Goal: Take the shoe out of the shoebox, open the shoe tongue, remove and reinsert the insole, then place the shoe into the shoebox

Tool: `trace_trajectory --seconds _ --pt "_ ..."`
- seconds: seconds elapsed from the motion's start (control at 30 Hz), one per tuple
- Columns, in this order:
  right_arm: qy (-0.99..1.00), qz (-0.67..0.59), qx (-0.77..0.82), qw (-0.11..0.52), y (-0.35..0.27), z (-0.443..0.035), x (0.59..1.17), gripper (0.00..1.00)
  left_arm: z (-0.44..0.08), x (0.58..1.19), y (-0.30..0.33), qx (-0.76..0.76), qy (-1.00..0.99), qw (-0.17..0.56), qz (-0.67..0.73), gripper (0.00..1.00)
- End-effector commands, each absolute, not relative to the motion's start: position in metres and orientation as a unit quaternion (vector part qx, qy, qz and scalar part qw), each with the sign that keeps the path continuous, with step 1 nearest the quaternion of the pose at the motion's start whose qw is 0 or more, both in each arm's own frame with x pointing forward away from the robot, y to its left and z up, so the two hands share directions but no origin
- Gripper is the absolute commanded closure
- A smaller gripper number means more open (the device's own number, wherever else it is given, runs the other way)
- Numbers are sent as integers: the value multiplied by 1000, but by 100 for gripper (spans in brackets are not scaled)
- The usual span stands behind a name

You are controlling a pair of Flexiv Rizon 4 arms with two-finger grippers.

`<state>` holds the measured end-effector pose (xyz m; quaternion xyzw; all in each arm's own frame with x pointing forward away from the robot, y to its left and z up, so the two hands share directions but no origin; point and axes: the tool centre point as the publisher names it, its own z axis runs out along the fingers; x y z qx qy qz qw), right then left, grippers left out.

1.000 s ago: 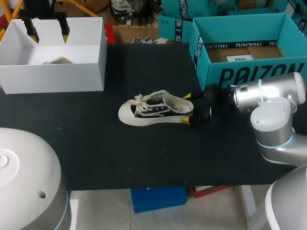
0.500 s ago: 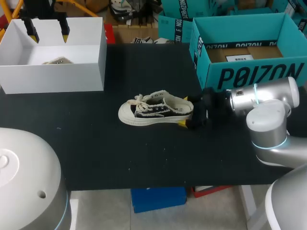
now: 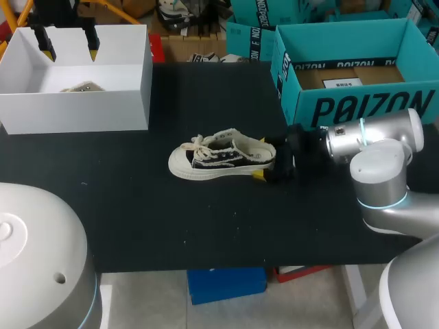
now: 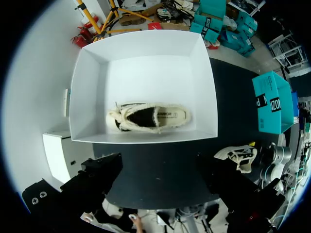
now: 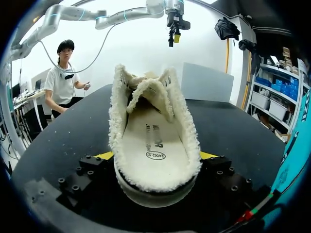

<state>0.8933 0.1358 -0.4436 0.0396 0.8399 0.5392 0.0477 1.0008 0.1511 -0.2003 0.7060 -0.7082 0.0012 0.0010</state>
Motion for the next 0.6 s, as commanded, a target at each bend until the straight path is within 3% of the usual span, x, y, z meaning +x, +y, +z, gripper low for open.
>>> trace_trajectory --seconds 0.03,0.2,0.33,0.6 --pt "840 539 40 47 138 -446 895 100 -200 1001 151 707 -708 1 0 0" --pt "840 539 40 47 138 -446 895 100 -200 1001 151 707 -708 1 0 0" --pt "840 539 40 47 138 -446 895 100 -193 977 134 716 -695 -61 -35 0" --pt "840 539 40 47 138 -446 895 100 -181 905 43 705 -696 -98 -93 0"
